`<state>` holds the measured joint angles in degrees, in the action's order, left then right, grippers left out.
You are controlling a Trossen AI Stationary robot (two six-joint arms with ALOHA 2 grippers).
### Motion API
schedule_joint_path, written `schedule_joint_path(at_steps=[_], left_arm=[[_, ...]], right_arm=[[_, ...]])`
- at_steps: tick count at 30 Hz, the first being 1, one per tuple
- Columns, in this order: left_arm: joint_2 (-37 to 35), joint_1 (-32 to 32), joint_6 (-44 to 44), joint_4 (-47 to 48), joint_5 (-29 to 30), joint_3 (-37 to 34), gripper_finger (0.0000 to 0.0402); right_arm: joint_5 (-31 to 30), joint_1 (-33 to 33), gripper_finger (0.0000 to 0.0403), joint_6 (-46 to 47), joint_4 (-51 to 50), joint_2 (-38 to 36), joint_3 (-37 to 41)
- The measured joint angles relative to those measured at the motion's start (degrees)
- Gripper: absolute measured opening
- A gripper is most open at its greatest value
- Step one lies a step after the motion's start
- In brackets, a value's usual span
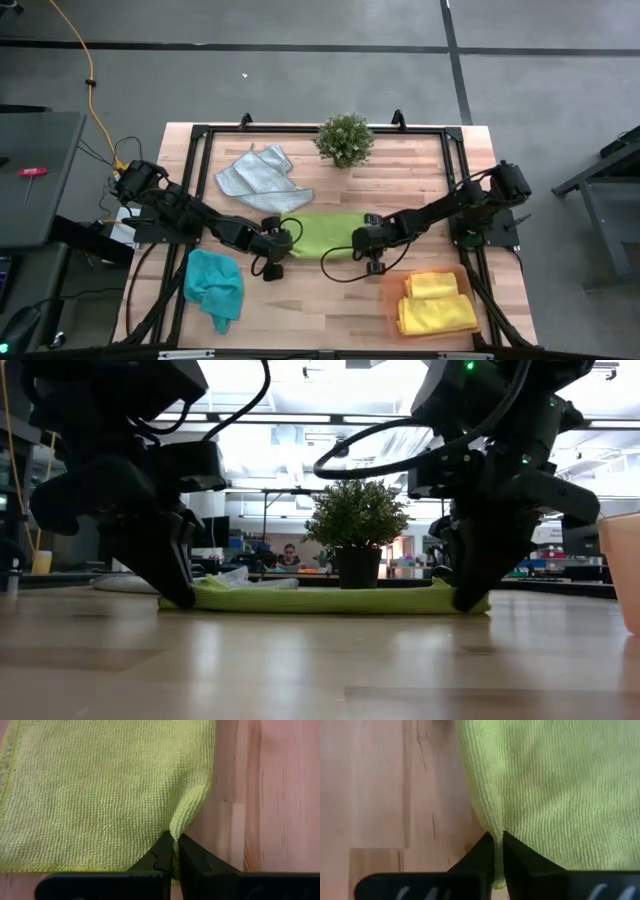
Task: Fold microfiber towels
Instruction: Fold the green microfiber towel
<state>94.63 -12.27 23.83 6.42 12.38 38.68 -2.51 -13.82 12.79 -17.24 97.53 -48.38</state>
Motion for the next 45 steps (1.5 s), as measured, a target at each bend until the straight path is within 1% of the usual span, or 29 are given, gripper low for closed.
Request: schedule_joint_path(at_steps=[2,5,10,13,16,20,24,27,31,35,40,45], left_arm=[[0.0,0.0,-0.3,0.1,-0.1,0.0,0.0007],[-0.1,0.0,-1.8,0.4,0.0,0.0,0.0007],[-1.5,2.2,-4.1,2.7,0.7,0.0,0.0002],[-2.1,3.6,-5.4,3.9,0.9,-0.1,0.0002],[-2.3,4.6,-4.9,3.9,-0.3,-0.1,0.0001],[-3.8,4.7,-2.1,4.1,-6.0,-0.1,0.0001],[-7.3,4.7,1.2,4.7,-11.7,-0.1,0.0001],[-10.3,5.2,4.0,5.4,-14.9,-0.2,0.0],[-14.2,6.7,7.3,6.3,-17.2,-0.2,0.0],[-16.1,9.4,9.1,7.3,-17.4,-0.2,0.0],[-15.8,13.2,9.2,8.5,-17.5,-0.1,0.0],[-13.3,15.5,9.0,9.1,-17.4,0.0,0.0]], right_arm=[[0.0,-0.1,0.0024,0.0,-0.4,-0.4,0.0],[0.0,0.0,0.0005,0.1,-2.0,-2.0,0.1],[-0.5,1.8,0.0002,0.0,-5.2,-5.2,0.3],[0.8,3.2,0.0002,0.0,-5.3,-6.1,0.4],[6.3,4.2,0.0001,0.8,-4.6,-6.3,0.4],[12.7,3.9,0.0001,4.2,-3.6,-6.3,0.4],[20.0,3.9,0.0001,8.3,-1.8,-6.6,0.4],[22.7,3.8,0.0001,11.2,-0.2,-7.3,0.4],[22.9,4.5,0.0,15.2,-0.7,-8.3,0.4],[22.8,5.5,0.0,18.9,-1.2,-8.7,0.4],[20.4,6.4,0.0,23.6,-1.8,-8.7,0.4],[15.9,7.2,0.0,28.4,-3.2,-8.7,0.5]])
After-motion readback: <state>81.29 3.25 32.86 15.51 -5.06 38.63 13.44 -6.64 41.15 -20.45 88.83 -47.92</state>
